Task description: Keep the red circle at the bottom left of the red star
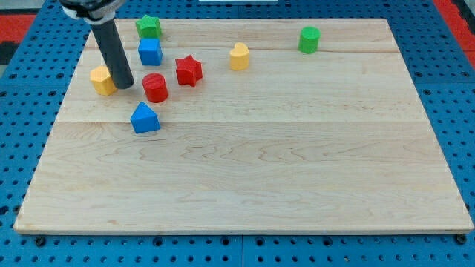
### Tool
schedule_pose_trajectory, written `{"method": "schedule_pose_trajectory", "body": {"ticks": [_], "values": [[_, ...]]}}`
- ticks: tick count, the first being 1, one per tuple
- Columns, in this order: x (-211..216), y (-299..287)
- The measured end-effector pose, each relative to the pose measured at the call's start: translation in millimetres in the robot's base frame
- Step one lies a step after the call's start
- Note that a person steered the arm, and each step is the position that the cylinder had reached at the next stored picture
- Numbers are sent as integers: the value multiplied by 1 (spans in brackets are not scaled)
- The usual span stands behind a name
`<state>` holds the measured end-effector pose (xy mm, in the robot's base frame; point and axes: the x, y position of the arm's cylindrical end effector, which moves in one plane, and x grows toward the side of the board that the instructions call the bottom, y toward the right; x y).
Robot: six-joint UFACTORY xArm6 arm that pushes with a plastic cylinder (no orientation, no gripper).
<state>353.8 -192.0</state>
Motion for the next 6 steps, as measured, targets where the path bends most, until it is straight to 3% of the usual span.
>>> {"method": "schedule_pose_trajectory", "body": {"ticks": [3, 4, 6], "values": [[41, 29], [25, 11], [6, 51]]}}
